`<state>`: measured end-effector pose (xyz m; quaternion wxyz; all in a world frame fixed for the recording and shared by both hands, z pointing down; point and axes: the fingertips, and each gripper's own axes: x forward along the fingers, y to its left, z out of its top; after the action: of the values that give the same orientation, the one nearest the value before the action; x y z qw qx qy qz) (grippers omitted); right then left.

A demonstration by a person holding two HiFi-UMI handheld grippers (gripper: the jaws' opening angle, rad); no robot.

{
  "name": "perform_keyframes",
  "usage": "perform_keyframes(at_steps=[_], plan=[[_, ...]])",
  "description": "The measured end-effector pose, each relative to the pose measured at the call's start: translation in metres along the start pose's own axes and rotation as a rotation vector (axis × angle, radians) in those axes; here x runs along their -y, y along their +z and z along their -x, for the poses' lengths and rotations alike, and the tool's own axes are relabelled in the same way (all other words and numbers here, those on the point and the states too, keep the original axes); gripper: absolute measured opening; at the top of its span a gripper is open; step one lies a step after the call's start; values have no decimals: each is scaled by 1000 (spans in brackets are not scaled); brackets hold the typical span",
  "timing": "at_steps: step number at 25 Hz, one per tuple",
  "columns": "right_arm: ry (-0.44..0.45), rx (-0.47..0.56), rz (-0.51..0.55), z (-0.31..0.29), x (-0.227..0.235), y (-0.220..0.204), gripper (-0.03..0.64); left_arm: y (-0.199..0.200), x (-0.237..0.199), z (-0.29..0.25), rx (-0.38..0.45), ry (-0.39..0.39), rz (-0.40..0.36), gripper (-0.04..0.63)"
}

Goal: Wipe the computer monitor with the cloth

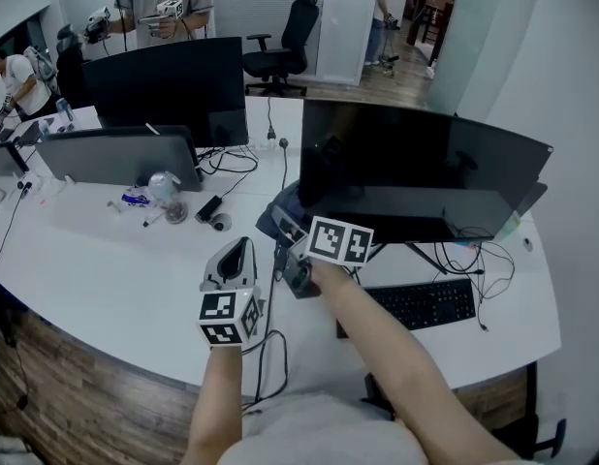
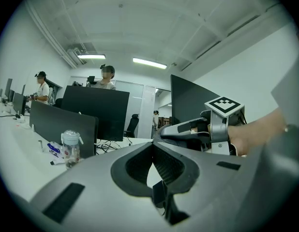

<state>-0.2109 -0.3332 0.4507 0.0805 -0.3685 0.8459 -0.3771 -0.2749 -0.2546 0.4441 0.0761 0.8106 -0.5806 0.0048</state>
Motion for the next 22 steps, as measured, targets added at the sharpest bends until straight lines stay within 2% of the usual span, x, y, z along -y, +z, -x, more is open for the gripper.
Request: perform_keyframes(at_steps=[22], plan=[[56,59,67,3,-39,46,94,10,6,7,13,-12,-30,9]])
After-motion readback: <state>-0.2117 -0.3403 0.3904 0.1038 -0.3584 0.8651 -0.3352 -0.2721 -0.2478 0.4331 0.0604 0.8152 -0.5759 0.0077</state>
